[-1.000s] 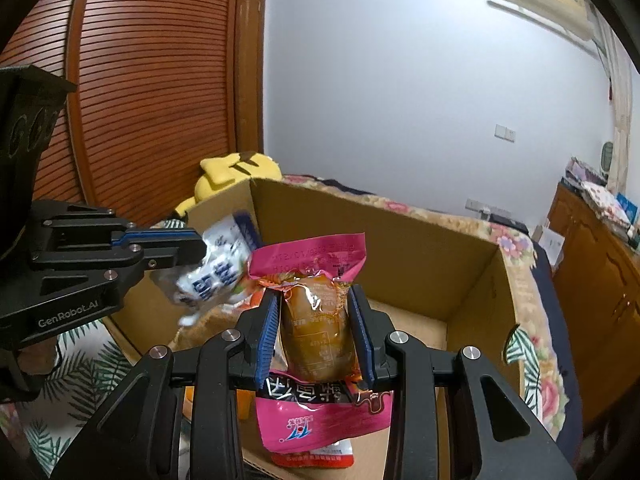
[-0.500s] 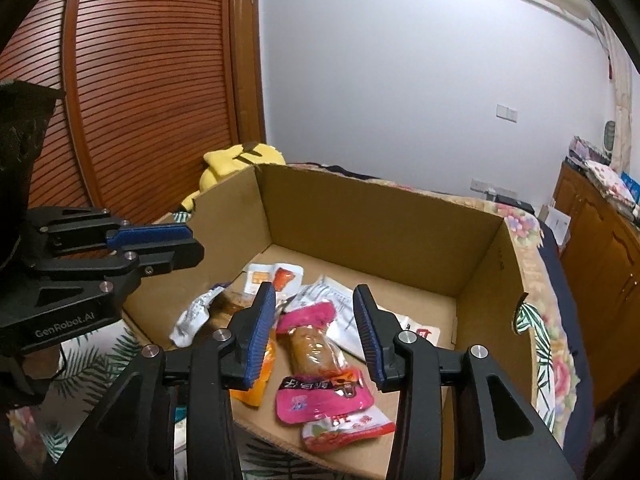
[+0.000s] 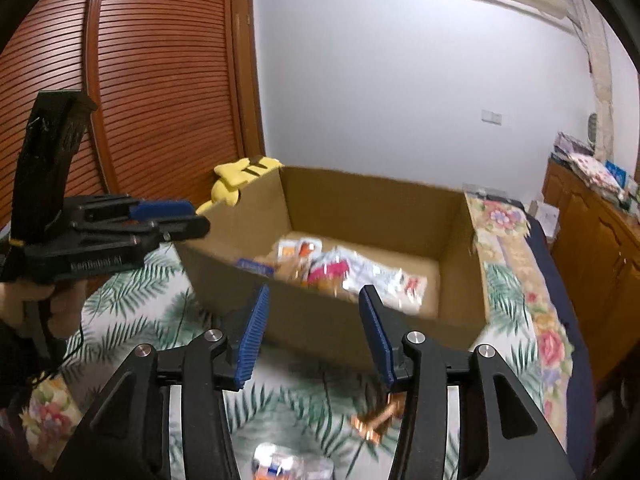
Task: Organize snacks
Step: 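Open both tools to drop the packs into the box and withdraw, then grasp the blue foil pack with the left tool while the right tool grasps the silver-orange pouch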
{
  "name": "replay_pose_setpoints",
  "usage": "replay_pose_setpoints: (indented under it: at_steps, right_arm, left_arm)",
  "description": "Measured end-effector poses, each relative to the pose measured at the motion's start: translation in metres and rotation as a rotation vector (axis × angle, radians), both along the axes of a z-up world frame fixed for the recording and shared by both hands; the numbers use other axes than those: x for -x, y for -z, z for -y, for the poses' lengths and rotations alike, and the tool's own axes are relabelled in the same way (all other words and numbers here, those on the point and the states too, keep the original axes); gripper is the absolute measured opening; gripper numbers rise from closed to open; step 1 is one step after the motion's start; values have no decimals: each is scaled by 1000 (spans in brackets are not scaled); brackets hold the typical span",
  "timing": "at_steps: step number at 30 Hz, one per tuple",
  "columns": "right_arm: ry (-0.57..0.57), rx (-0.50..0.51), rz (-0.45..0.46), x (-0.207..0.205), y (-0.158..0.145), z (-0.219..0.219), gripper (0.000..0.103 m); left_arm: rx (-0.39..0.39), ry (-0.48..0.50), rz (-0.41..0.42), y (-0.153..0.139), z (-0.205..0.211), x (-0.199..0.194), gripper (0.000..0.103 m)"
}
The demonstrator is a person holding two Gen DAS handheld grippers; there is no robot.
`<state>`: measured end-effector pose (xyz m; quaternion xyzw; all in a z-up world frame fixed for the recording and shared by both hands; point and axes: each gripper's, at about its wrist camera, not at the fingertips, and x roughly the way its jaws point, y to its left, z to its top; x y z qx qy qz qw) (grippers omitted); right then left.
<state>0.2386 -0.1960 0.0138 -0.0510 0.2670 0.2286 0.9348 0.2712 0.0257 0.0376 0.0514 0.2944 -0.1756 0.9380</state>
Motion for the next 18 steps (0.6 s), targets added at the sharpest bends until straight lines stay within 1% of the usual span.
replay_pose_setpoints:
  at_steps: [7, 13, 18]
  right_arm:
    - [51, 21, -90, 33, 43, 15, 54]
    - [59, 41, -163, 50, 78, 10, 58]
    - [57, 44, -196, 58, 97, 9, 61]
  left_arm:
    - [4, 0, -36, 25, 1, 29, 39]
    - [7, 3, -95, 54, 2, 40, 39]
    - [-19, 6, -144, 76, 7, 43, 39]
